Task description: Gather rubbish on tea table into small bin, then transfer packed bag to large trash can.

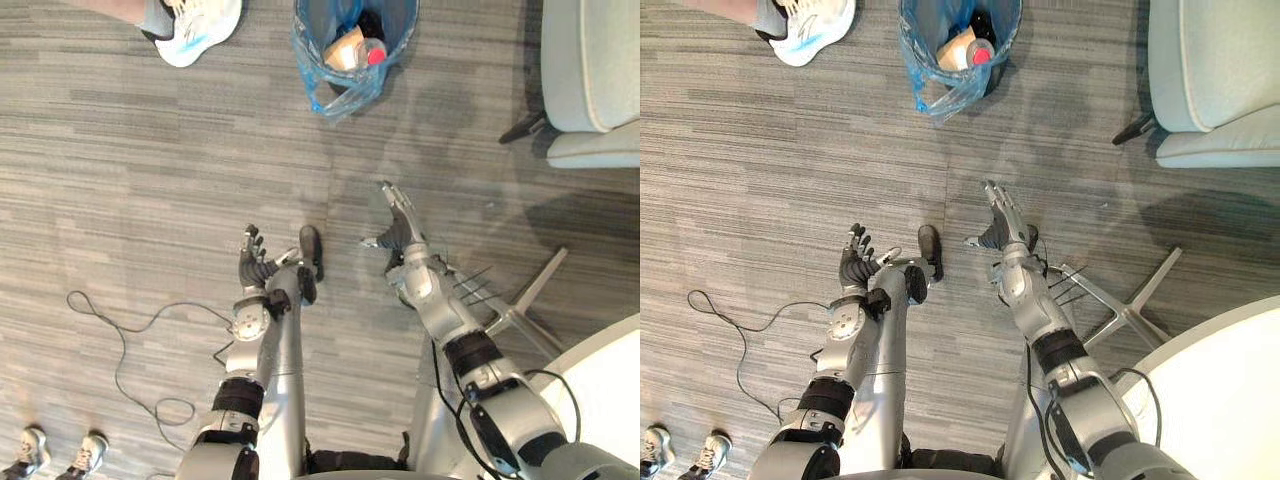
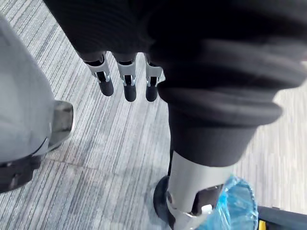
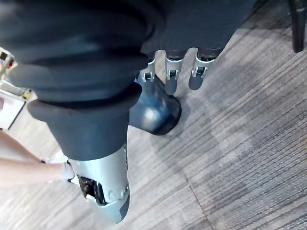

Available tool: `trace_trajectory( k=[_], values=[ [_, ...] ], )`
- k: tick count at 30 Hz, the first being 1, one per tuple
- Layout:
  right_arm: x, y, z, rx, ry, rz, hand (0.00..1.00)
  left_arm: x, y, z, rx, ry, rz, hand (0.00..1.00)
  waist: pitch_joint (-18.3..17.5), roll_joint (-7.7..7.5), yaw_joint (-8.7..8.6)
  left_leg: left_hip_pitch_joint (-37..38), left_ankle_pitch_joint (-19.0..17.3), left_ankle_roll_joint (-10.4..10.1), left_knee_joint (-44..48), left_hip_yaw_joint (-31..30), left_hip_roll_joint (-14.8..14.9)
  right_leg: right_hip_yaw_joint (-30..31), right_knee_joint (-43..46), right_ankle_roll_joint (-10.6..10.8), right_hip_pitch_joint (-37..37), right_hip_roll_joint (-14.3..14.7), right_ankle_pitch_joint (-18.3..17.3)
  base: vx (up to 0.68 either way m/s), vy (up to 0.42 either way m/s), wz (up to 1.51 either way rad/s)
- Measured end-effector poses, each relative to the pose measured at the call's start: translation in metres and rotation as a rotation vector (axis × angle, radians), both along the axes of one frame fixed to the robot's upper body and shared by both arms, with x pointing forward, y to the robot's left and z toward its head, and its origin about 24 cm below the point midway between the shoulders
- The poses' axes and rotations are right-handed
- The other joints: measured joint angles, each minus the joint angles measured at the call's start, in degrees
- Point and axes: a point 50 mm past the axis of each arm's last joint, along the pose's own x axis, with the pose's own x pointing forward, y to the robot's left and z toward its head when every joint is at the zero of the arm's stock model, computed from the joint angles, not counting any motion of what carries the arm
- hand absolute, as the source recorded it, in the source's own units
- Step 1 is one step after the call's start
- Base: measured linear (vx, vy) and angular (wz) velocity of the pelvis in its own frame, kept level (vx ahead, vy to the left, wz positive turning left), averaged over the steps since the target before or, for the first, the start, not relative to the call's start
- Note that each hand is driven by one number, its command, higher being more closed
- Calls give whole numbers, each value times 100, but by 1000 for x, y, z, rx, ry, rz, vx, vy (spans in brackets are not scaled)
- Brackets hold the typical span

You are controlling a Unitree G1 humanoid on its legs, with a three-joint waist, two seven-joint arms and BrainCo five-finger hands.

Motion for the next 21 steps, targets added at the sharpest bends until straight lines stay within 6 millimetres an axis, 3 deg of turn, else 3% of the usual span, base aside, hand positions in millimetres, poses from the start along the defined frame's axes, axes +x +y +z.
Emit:
trace_trajectory(
  k=[1,6,8,12,15,21],
  values=[
    [-5,-2,-5,34,18,-12,0,-3,-1,-4,13,17,-13,0,-9,-17,-12,198,8,-12,-106,15,-2,-14,-101,-4,199,10,3,0,0,0],
    [-60,-29,-72,324,286,-161,0,-52,11,-55,60,225,-39,0,-536,-564,-121,2010,60,-80,-1089,265,17,-28,-993,-66,1883,148,77,100,-27,-9],
    [-77,-42,-89,379,357,-217,0,-71,15,-73,60,313,-36,0,-825,-620,-161,2483,62,-77,-1363,325,77,-37,-1371,-21,2373,270,126,169,1,-18],
    [-114,-59,-128,420,534,-305,0,-103,24,-102,69,469,-41,0,-1461,-651,-174,3382,159,-139,-2101,522,91,5,-2105,27,3184,417,274,188,19,-19],
    [-149,-68,-171,391,771,-351,0,-123,31,-120,109,581,-66,0,-2030,-552,-248,4083,518,-161,-3122,564,-46,-25,-2906,68,3769,496,495,236,1,0],
    [-172,-80,-194,397,909,-422,0,-135,44,-130,137,657,-59,0,-2175,-370,-468,4690,727,-186,-3675,496,-189,-64,-3241,121,4300,487,546,130,24,4]
  ],
)
